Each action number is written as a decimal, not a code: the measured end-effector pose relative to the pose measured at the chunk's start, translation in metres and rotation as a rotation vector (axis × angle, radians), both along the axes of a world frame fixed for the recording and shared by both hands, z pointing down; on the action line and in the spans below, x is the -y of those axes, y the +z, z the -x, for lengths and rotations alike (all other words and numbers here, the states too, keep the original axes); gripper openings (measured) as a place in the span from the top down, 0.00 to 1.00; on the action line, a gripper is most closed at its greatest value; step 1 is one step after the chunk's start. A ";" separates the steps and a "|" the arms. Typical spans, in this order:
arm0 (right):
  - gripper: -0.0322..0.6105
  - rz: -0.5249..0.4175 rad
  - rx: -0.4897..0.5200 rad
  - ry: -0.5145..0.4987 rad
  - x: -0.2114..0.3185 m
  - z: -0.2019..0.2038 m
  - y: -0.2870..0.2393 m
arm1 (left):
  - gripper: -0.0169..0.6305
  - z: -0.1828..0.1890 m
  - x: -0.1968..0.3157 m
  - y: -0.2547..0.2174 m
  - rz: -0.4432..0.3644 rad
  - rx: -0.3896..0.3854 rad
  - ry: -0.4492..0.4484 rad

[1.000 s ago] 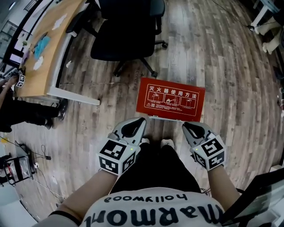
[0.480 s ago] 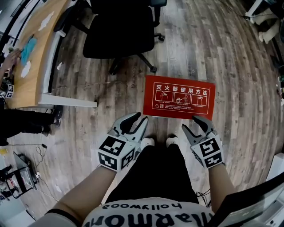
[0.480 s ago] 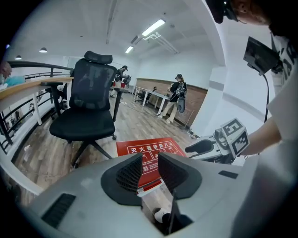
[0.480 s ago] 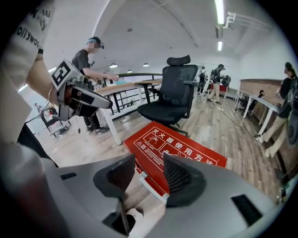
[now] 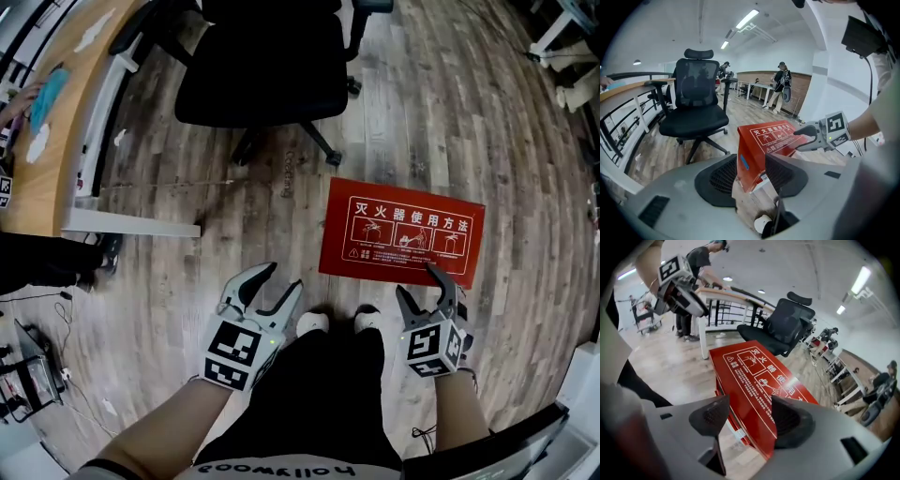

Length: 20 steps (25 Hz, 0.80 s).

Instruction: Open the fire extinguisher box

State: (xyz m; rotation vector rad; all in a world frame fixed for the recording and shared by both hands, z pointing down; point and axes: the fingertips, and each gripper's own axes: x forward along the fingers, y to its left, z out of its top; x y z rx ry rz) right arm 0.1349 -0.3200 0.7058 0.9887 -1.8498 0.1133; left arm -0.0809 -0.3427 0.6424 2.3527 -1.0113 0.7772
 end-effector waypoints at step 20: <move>0.52 -0.328 -0.448 -0.218 0.013 0.005 0.056 | 0.72 0.012 -0.030 0.067 0.014 -0.039 -0.011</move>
